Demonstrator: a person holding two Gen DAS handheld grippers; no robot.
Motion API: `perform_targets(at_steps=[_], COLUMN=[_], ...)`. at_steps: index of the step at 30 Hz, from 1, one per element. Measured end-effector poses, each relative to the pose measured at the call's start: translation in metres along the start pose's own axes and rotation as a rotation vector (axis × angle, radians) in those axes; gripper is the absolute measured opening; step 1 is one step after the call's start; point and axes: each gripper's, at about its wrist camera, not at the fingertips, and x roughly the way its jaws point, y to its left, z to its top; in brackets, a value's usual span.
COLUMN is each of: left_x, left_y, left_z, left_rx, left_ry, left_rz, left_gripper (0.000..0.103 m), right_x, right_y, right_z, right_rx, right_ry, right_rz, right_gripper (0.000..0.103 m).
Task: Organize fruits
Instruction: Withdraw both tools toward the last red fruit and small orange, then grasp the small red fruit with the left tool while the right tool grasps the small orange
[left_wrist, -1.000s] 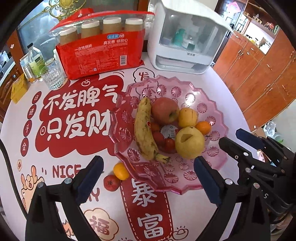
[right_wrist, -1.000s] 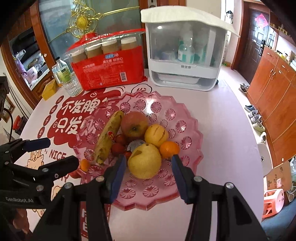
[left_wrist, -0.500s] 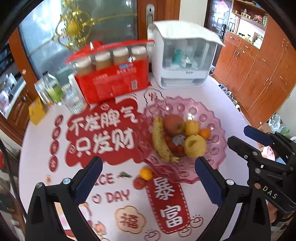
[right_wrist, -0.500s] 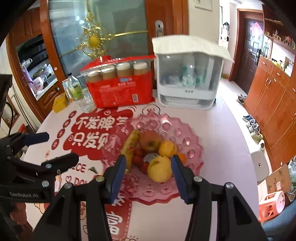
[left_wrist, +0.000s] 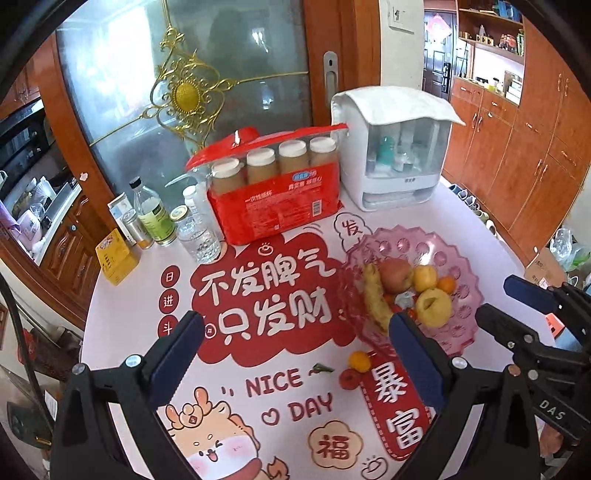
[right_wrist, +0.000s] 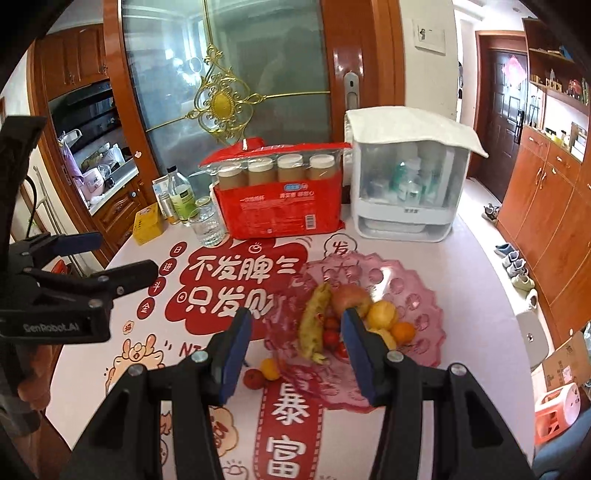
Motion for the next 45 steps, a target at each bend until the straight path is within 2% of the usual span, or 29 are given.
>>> perform_targets(at_steps=[4,8,15,21,28,31,34,37,40,41,45], left_x=[0.017,0.040,0.098,0.147,0.178,0.189,0.202,0.211,0.216,0.217,0.217], left_y=[0.005,0.005,-0.006,-0.020,-0.037,-0.044,-0.051,-0.058,-0.061,-0.061,-0.051], left_z=[-0.016,-0.036,-0.077,-0.108,-0.115,-0.113,-0.114,-0.116,-0.119,-0.120,-0.122], left_rx=[0.036,0.082,0.168,0.226,0.244,0.229,0.220,0.222,0.221,0.217,0.183], left_ry=[0.027,0.070,0.181,0.241,0.255,0.262,0.285,0.305,0.309,0.309,0.297], left_rz=[-0.009,-0.056,-0.141,-0.195,-0.253,-0.287,-0.311,-0.322,-0.334,-0.341,-0.338], left_gripper=[0.099,0.099,0.099,0.096,0.090,0.085,0.074,0.061,0.043,0.033,0.032], right_x=[0.006,0.015,0.045,0.069,0.088,0.095,0.100,0.105,0.112,0.114,0.126], right_y=[0.009,0.010,0.020,0.016,0.000,-0.007,-0.012,-0.015,-0.016,-0.016,-0.011], right_z=[-0.010,-0.024,-0.063,-0.095,-0.123,-0.131,-0.138,-0.141,-0.142,-0.142,-0.139], right_rx=[0.035,0.099,0.179,0.277,0.403,0.446,0.479,0.501,0.506,0.507,0.495], right_ry=[0.006,0.015,0.076,0.120,0.155,0.165,0.172,0.177,0.185,0.189,0.208], right_rz=[-0.009,-0.018,-0.048,-0.076,-0.104,-0.109,-0.107,-0.097,-0.093,-0.091,-0.070], right_gripper=[0.051,0.051,0.051,0.051,0.051,0.051,0.051,0.051,0.051,0.051,0.051])
